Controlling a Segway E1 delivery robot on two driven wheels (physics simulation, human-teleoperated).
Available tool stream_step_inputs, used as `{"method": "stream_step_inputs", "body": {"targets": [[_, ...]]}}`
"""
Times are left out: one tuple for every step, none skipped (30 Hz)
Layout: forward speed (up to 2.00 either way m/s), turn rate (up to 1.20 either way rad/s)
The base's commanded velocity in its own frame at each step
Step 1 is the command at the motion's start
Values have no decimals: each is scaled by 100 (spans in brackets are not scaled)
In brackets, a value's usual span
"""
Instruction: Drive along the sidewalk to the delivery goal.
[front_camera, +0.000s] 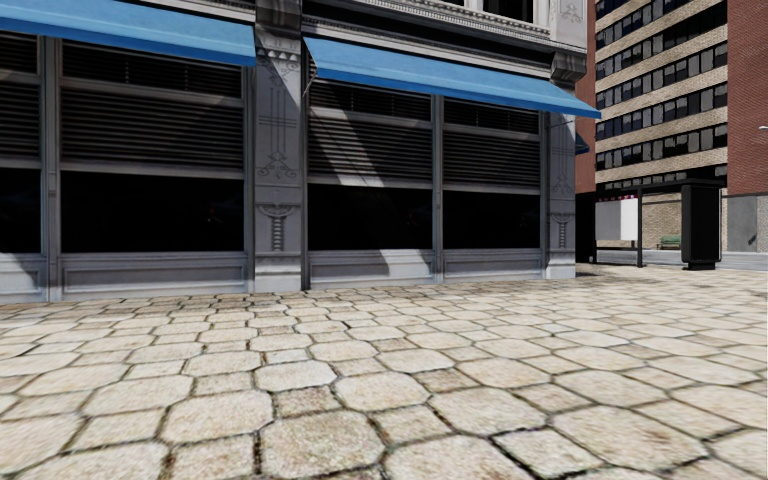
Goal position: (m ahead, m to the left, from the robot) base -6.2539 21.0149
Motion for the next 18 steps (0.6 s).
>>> {"method": "stream_step_inputs", "body": {"targets": [[0,0],[0,0],[0,0],[0,-1],[0,-1],[0,0],[0,0],[0,0],[0,0],[0,0],[0,0],[0,0],[0,0],[0,0],[0,0],[0,0],[0,0],[0,0]]}}
